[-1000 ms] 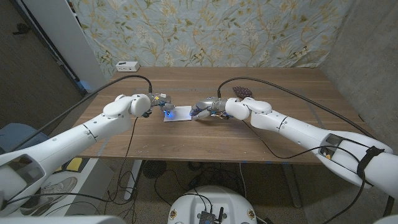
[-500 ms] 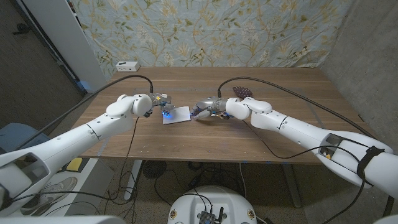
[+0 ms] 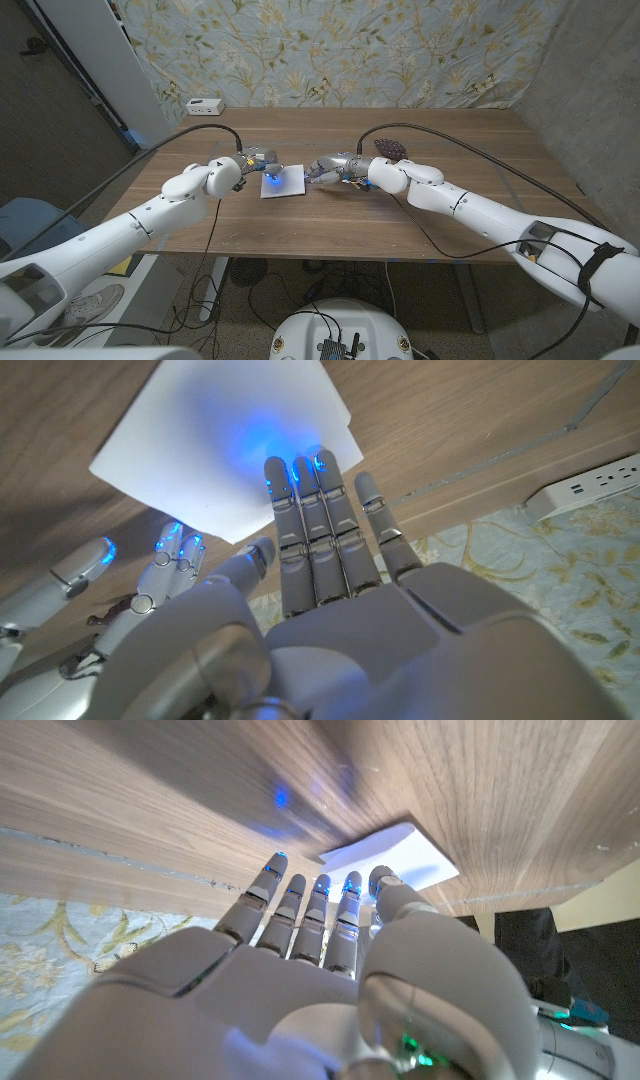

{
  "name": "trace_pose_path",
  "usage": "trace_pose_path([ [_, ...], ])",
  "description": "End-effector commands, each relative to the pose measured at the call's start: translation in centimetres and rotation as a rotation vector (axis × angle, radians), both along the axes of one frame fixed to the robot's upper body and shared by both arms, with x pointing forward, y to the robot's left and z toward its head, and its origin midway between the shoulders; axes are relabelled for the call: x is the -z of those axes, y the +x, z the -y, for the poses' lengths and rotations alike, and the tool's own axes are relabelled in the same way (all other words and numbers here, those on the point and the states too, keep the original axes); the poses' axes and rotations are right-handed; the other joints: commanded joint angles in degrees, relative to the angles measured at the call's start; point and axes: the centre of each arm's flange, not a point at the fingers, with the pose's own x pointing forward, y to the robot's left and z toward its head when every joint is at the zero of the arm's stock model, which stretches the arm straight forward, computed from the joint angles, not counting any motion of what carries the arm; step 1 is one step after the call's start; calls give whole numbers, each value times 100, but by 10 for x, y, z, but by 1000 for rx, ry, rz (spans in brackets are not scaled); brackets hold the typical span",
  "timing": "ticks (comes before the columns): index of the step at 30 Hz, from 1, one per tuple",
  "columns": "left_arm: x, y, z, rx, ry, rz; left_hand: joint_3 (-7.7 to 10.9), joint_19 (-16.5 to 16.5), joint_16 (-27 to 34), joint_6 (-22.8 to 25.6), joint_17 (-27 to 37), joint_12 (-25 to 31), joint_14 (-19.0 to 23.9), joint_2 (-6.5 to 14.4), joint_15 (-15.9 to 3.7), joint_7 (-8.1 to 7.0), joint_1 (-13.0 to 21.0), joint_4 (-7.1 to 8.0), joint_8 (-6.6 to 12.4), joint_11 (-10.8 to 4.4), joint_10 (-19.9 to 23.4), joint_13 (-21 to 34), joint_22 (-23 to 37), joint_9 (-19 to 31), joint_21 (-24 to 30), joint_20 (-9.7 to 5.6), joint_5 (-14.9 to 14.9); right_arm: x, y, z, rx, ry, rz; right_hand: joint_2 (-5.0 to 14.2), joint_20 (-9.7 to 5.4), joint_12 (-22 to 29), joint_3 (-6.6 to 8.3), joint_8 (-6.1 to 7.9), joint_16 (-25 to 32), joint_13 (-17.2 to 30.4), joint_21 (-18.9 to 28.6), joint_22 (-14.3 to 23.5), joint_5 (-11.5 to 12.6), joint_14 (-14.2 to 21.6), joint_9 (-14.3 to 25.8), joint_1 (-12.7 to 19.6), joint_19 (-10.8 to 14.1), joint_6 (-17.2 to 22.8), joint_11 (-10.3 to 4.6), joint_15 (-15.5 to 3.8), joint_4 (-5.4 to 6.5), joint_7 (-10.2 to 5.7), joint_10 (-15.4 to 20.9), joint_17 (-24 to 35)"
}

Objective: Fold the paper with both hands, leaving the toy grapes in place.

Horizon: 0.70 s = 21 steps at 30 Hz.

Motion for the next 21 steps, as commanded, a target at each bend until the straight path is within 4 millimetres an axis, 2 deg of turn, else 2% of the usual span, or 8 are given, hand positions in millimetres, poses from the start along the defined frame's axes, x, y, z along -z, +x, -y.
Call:
trace_pose_path([
  [1,-5,-19,-6,87,-150,132,22,37,63,8,40,55,4,-8,-51,-42,100,-37,50,-29,-14,49,14,58,29,-31,50,-8,-6,20,-134,313,-36,-26,-25,33,100,25,76,16,43,29,46,145,28,135,54,68,9,-157,-13,32,94,26],
  [7,-4,-24,-12,132,-246,165,21,38,74,-17,62,80,-22,-10,-49,-40,149,-44,94,-28,-58,104,21,116,43,-31,55,-13,-6,31,-137,415,-45,-110,-14,-51,34,-89,80,28,35,35,10,50,36,74,35,-381,24,-89,105,-30,-172,84],
  [9,-3,-26,-15,147,-287,183,5,25,-17,-165,37,62,-174,-59,-60,-68,150,15,110,-35,-245,171,23,191,54,-17,58,-14,-6,35,-132,433,-53,-150,6,-84,-46,-100,59,33,28,37,-7,-35,39,-14,10,-547,85,-48,170,-42,-321,102],
  [13,-2,-29,-22,167,-366,201,-51,-83,-304,-487,-128,-16,-474,-190,-45,-104,59,48,-15,-66,-588,225,12,117,20,6,56,-14,-3,41,-131,480,-79,-230,52,-89,-149,-90,35,36,4,37,-26,-101,39,-122,-54,-660,123,-7,215,-24,-410,105],
  [18,0,-32,-29,185,-411,210,-78,-308,-850,-1313,-449,-294,-1044,-333,-5,-185,-36,-90,-368,-42,-1209,101,-10,-40,-72,45,86,-14,0,50,-130,540,-107,-287,88,-90,-252,-77,10,38,-6,37,-35,-158,39,-229,-89,-745,161,66,248,7,-492,101],
  [19,1,-32,-30,193,-425,206,-82,-395,-1069,-1695,-587,-429,-1255,-361,31,-215,-90,-139,-577,-73,-1474,16,-19,-135,-110,32,94,-14,0,51,-132,549,-115,-306,96,-92,-277,-73,5,39,-10,37,-38,-166,38,-256,-102,-759,182,70,254,10,-514,99],
  [20,2,-31,-31,200,-438,199,-134,-499,-1287,-2084,-736,-606,-1449,-428,50,-386,-187,-193,-822,-81,-1806,-92,-27,-265,-162,55,86,-14,1,53,-135,560,-124,-336,109,-98,-325,-71,-15,39,-17,37,-41,-209,38,-310,-126,-796,184,94,269,15,-565,95],
  [21,3,-31,-33,208,-452,192,-172,-522,-1443,-2312,-835,-712,-1645,-489,77,-474,-249,-236,-977,-82,-1982,-156,-35,-349,-185,48,78,-14,2,54,-138,571,-134,-364,123,-107,-375,-74,-33,39,-21,37,-46,-246,37,-373,-142,-850,201,105,288,11,-626,91],
])
